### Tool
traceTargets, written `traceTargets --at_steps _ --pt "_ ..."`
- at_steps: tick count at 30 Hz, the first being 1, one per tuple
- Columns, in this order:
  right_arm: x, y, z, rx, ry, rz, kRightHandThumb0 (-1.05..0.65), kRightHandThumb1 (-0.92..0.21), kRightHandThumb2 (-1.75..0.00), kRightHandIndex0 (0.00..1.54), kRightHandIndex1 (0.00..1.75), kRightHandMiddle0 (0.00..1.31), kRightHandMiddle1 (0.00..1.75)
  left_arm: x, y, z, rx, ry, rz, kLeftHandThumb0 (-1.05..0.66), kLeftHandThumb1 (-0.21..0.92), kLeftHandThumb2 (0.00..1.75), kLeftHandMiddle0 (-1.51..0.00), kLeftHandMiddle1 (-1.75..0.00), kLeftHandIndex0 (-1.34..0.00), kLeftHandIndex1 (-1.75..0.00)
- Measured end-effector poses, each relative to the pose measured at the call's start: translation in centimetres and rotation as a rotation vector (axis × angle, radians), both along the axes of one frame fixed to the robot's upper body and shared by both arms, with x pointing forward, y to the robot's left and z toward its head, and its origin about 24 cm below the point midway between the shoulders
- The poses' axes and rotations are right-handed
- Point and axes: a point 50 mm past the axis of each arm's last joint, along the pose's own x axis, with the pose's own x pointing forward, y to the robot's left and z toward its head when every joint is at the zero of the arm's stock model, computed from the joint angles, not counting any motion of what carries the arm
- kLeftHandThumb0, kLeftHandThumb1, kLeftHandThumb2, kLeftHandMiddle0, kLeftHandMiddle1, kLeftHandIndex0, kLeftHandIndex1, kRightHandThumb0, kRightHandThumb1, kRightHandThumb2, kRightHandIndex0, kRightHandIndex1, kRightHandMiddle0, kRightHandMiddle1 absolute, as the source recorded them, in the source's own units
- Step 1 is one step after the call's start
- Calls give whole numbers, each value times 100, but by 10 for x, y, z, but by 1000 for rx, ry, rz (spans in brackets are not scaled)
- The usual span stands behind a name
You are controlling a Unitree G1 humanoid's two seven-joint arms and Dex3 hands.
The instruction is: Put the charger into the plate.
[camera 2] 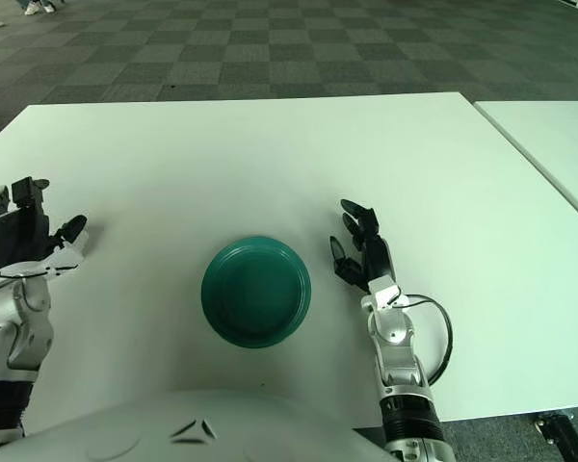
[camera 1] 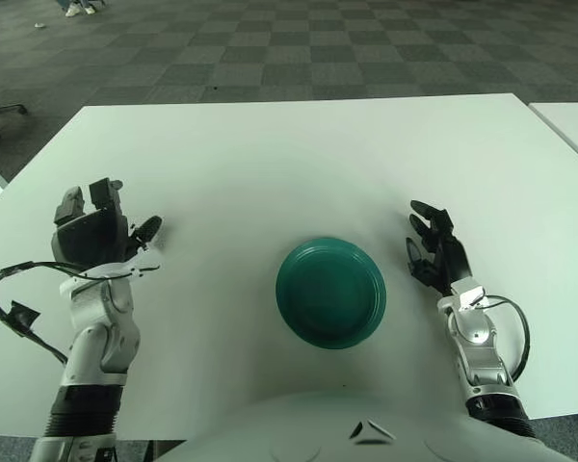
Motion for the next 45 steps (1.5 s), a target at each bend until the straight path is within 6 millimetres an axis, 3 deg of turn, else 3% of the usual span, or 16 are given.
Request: traceTargets --at_steps 17,32,45 --pt "12 -9 -1 4 -1 7 -67 -92 -62 42 6 0 90 4 -4 -18 -79 111 -28 -105 92 80 -27 -3 0 -102" --pt "8 -9 3 -1 1 -9 -67 -92 -63 45 8 0 92 5 -2 -32 -166 191 1 -105 92 83 -28 -3 0 -111" --pt "9 -10 4 -1 -1 1 -67 -92 -63 44 9 0 92 6 4 -42 -178 242 52 -105 92 84 -28 -2 0 -109"
